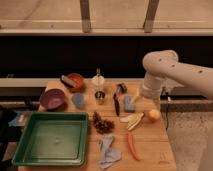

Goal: Place grapes in plastic cup

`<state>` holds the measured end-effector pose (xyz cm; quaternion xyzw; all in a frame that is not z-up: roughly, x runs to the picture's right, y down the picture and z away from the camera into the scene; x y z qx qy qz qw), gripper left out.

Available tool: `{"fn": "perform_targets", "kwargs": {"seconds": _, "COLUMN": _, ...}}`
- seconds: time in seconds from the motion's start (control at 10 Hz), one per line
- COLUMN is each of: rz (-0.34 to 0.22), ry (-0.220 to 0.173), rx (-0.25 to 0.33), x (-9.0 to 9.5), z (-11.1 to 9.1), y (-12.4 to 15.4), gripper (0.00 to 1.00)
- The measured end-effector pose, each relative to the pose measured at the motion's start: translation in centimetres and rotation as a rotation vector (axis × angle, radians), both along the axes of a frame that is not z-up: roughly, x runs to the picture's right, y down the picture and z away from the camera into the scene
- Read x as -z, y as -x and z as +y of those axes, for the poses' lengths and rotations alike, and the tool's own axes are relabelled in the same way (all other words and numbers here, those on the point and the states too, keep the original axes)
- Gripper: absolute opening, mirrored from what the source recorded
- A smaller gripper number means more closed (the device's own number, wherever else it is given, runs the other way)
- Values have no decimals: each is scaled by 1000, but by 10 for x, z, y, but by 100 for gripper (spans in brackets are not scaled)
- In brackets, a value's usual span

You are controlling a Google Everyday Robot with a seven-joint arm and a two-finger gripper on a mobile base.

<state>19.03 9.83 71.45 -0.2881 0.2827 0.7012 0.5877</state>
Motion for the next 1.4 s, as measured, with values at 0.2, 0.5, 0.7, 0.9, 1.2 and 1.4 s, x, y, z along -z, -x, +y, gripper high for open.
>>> {"fn": "perform_targets", "kwargs": {"seconds": 0.2, "rz": -121, "ry": 51, "rx": 75, "x": -8, "z": 21, "y": 44, "gripper": 80}}
{"fn": "perform_targets", "kwargs": {"seconds": 0.5, "rz": -311, "ry": 115, "rx": 197, "x": -19, "z": 48, "y": 114, "gripper": 80}}
{"fn": "perform_targets", "kwargs": {"seconds": 0.7, "rz": -408, "ry": 126, "rx": 234, "x": -15, "z": 70, "y": 148, "gripper": 80}}
{"fn": "perform_targets", "kwargs": {"seconds": 0.9, "rz": -410, "ry": 126, "rx": 234, "x": -15, "z": 71, "y": 148, "gripper": 80}}
{"fn": "perform_targets", "kwargs": {"seconds": 1.2, "rz": -410, "ry": 127, "rx": 246, "x": -16, "z": 73, "y": 148, "gripper": 80}}
{"fn": "perform_targets", "kwargs": {"seconds": 1.4, "rz": -425, "ry": 124, "rx": 281, "x": -28, "z": 83, "y": 157, "gripper": 80}}
